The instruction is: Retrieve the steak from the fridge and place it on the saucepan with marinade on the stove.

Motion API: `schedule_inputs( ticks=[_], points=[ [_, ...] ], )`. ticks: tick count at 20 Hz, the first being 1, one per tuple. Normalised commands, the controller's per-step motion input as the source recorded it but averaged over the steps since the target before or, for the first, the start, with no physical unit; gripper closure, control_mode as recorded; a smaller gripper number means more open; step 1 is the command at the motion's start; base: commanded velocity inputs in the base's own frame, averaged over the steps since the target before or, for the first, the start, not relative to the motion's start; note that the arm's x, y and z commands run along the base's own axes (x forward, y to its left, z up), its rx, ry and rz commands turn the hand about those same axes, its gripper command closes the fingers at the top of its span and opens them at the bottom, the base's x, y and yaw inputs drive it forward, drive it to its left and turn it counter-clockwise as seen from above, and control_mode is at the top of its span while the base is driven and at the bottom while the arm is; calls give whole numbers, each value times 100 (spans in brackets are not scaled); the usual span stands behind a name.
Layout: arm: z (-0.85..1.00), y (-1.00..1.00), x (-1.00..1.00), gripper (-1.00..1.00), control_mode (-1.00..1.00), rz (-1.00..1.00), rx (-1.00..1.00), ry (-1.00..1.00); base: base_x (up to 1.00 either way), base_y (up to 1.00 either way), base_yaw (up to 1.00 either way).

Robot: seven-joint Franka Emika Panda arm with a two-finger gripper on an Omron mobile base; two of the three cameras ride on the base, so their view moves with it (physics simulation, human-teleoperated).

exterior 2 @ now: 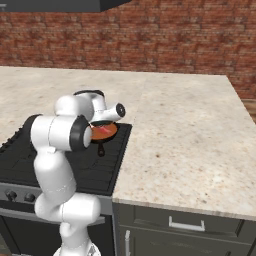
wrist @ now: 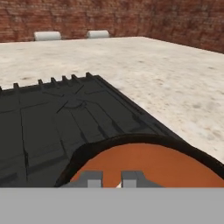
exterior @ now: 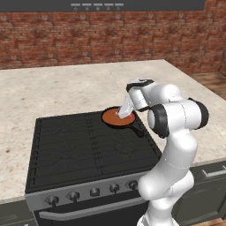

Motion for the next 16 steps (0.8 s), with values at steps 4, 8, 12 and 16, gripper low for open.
schedule_inputs(
  ticks=[4,8,12,16],
  points=[
    [-11,9,47,100,-100,0,0,0,0,0,0],
    [-14,9,39,100,-100,0,0,0,0,0,0],
    [-28,2,32,100,-100,0,0,0,0,0,0],
    [-30,0,24,100,-100,0,0,0,0,0,0]
  ],
)
